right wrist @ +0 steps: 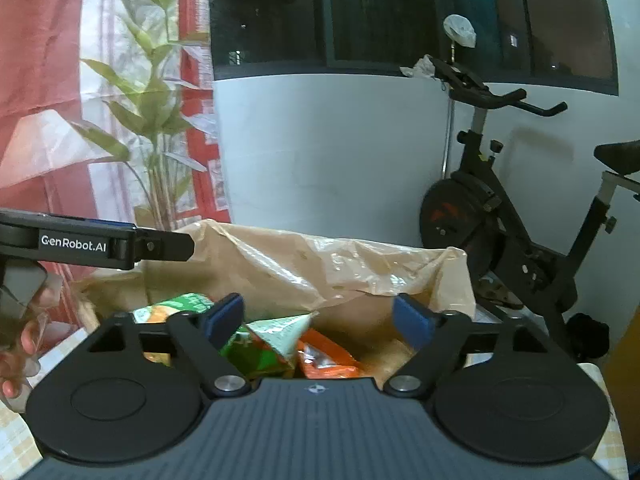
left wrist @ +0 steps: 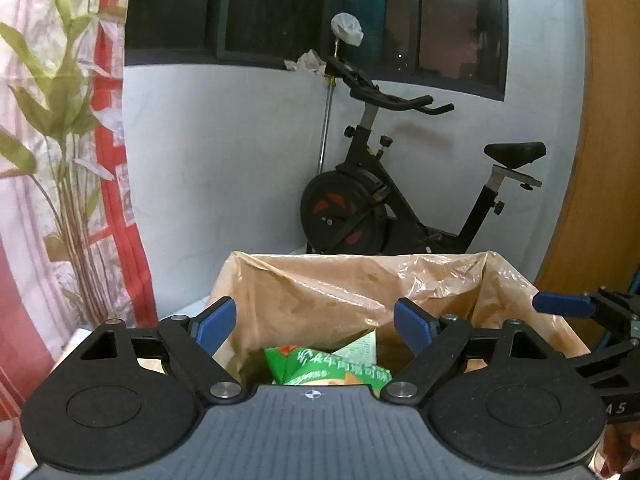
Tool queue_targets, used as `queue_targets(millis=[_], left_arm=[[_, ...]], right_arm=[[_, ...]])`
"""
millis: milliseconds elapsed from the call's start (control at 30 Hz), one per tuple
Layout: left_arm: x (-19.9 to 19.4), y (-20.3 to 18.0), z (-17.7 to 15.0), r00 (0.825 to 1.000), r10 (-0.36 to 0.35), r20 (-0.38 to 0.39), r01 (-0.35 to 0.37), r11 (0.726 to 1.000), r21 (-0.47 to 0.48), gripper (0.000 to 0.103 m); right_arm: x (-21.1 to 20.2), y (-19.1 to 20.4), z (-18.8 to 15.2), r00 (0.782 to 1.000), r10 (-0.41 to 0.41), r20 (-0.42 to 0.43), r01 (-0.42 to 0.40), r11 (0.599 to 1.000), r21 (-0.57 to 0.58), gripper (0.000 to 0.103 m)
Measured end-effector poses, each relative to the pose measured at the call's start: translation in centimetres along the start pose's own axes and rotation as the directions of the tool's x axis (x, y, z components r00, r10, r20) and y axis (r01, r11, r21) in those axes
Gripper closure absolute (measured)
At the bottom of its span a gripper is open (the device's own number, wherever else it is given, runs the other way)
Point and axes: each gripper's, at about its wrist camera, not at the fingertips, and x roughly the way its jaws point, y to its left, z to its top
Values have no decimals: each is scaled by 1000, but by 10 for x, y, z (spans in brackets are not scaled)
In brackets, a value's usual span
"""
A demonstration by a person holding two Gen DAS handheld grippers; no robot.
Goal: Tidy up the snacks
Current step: 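Open both grippers to drop the green bag and snack bar into the box, then withdraw both grippers from the box back toward the snack pile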
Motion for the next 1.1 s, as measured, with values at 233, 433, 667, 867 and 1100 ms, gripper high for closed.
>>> queue_targets(millis=[233,433,667,867,1100], left_arm=[[-31,1,-11,999,39,15,-39,999,-4,12],[-57,2,-23,999,39,38,-40,999,15,12],[-80,2,-43,998,46,34,-46,999,7,12],[-95,3,-66,997,69,20,-69,998,6,12],[-111,9,-92,996,89,6,-88,995,-40,12]], right_arm=[[-19,16,-4,999,-25,21,26,999,-26,6],[-34,22,-12,999,-30,44,30,1000,1,4],[-54,30,-25,996,-30,85,27,999,42,2],[-74,44,-40,990,-16,141,18,1000,-13,2],[-87,57,-65,990,15,143,-10,999,-35,2]])
